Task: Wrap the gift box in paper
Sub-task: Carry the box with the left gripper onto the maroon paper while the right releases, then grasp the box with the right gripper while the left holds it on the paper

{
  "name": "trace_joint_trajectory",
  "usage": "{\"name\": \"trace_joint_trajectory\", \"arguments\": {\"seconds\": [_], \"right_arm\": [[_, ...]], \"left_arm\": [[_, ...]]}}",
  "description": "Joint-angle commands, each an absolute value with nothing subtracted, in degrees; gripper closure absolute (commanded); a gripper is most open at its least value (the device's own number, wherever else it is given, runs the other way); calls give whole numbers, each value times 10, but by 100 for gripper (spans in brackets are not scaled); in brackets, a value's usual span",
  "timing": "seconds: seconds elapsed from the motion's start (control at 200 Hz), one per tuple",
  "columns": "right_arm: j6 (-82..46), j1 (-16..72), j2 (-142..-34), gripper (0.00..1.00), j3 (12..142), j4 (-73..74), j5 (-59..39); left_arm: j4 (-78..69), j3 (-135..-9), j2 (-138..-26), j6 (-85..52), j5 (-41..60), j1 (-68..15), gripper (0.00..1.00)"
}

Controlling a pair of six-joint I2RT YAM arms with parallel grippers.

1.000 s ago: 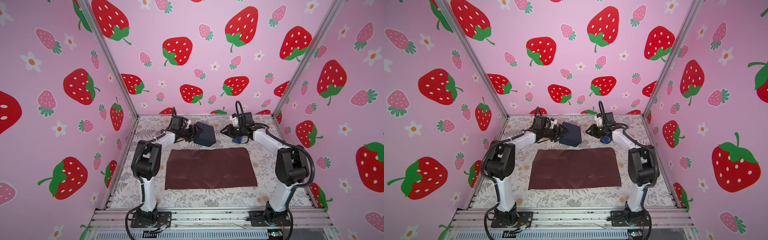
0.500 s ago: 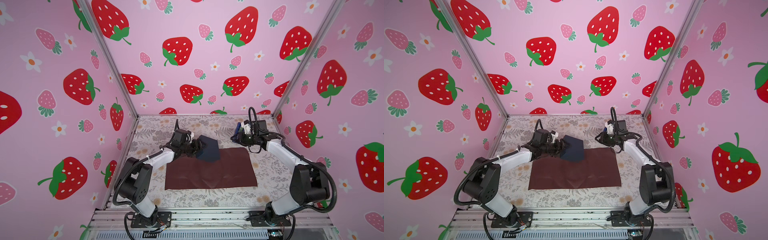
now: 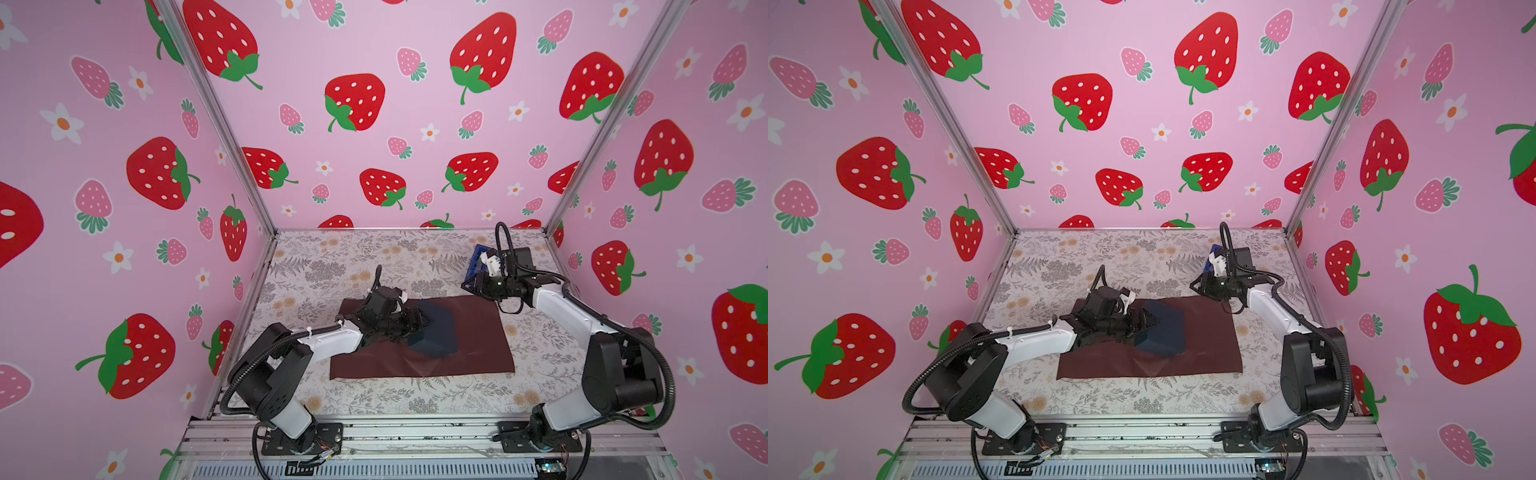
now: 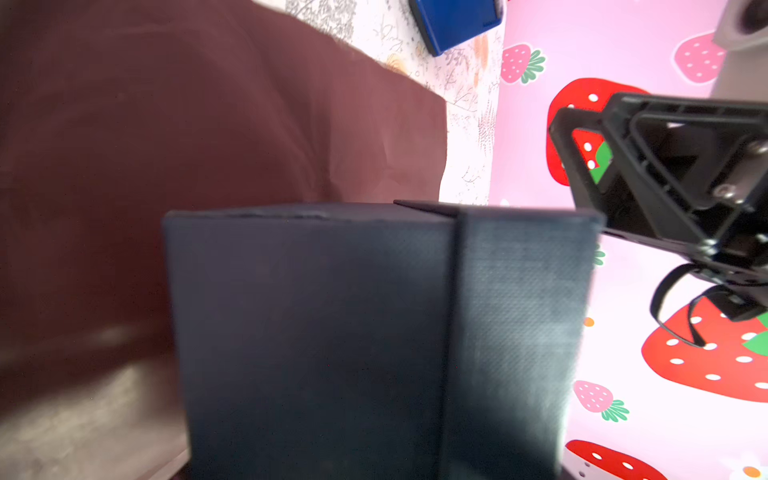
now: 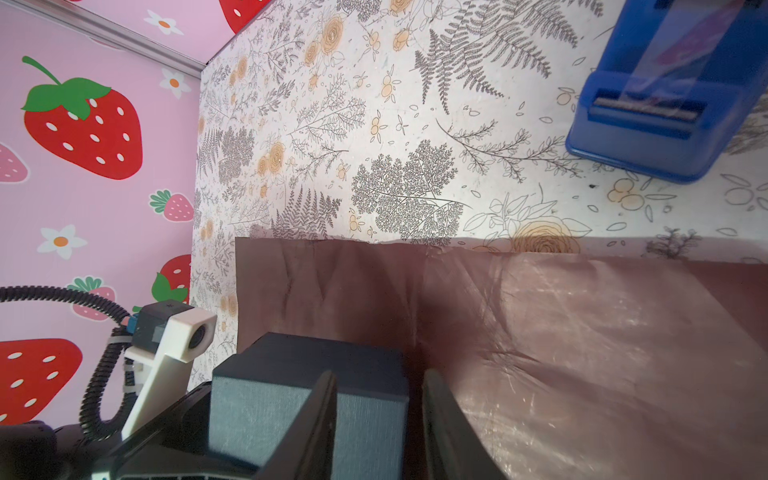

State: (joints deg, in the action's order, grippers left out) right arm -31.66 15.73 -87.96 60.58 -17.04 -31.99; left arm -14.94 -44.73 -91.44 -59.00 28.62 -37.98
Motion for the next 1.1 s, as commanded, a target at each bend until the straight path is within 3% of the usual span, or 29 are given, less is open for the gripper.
{"name": "trace_joint_trajectory", "arguments": {"seconds": [0.0, 0.32, 0.44, 0.69, 1.096], "right_arm": [[-309, 155, -867, 63, 607, -176, -324], [-309, 155, -864, 63, 605, -177, -322], [-309, 155, -863, 63, 604, -178, -321], [-307, 155, -863, 63, 599, -179, -321], [-301, 161, -867, 58, 569, -178, -341]], "left_arm": [[-183, -459, -920, -600, 281, -384, 22], [-203, -448, -942, -613, 279, -391, 21], [-194, -446, -940, -613, 274, -392, 14], [-56, -468, -914, -555, 219, -392, 3], [125, -548, -925, -487, 157, -392, 1]]}}
